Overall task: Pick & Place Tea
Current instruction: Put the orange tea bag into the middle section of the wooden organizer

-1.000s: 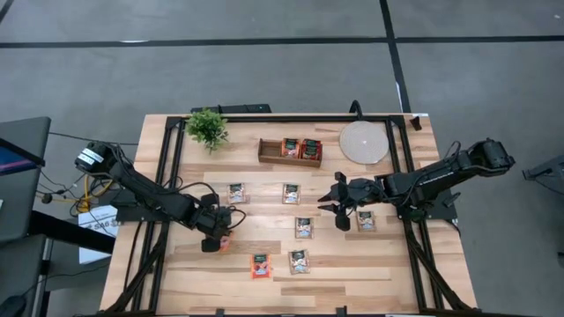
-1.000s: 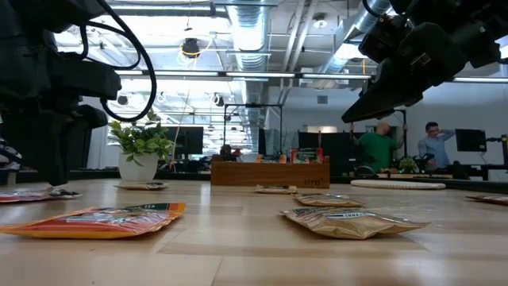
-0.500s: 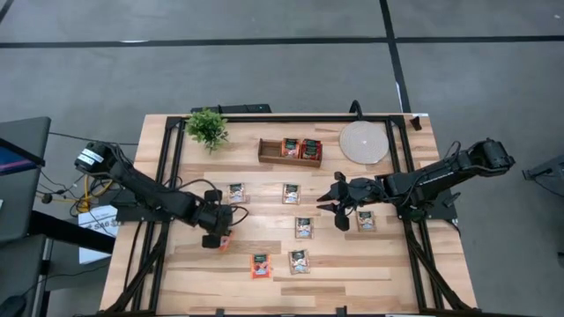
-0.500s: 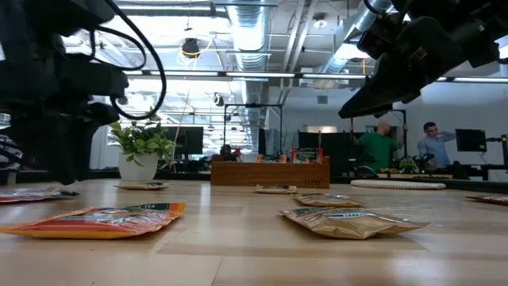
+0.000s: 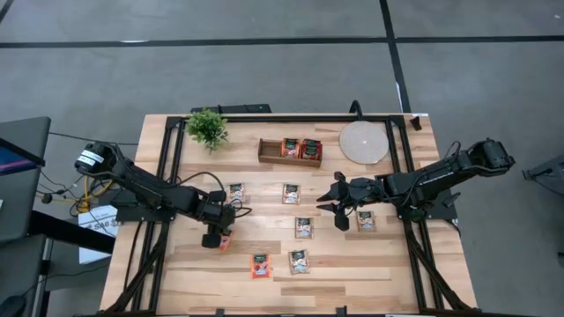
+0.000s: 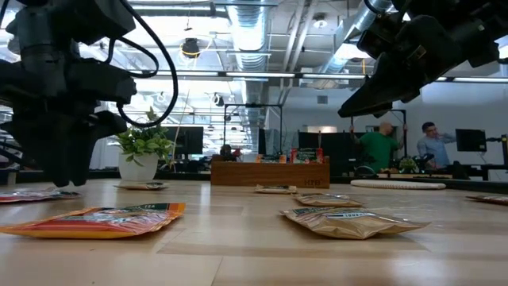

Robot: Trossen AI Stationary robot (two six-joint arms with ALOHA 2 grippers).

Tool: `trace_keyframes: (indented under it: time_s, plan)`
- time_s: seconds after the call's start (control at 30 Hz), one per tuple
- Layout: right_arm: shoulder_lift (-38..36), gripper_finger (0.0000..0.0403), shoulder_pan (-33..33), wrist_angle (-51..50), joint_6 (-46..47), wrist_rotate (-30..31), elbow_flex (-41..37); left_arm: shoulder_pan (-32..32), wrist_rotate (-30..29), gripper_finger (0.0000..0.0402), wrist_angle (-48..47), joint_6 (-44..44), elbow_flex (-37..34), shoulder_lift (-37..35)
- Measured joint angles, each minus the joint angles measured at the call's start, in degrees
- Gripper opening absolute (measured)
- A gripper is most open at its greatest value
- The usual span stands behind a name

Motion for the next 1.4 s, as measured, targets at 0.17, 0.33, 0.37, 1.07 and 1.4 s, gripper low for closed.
trace_keyframes:
  time_s: [0.17, 0.33, 0.37, 1.07, 1.4]
  plan:
    - [0.00, 0.0092, 0.00, 0.00, 0.48, 0.00, 0.00, 0.13, 0.63, 0.0110, -0.24, 0.80, 0.00, 1.57]
    - [0.00, 0.0092, 0.00, 0.09, 0.50, 0.00, 0.00, 0.22, 1.84, 0.0110, 0.10, 0.84, 0.59, 5.91]
    - [0.00, 0.0092, 0.00, 0.07, 0.50, 0.00, 0.00, 0.24, 1.82, 0.0110, 0.06, 0.76, 0.64, 6.27]
    - [0.00, 0.0092, 0.00, 0.15, 0.50, 0.00, 0.00, 0.15, -4.07, 0.0078, -0.20, -13.75, -0.20, 3.74]
    - [0.00, 0.0092, 0.00, 0.37, 0.52, -1.27, 0.00, 0.24, -7.23, 0.0078, -0.40, -13.97, -0.28, -2.48]
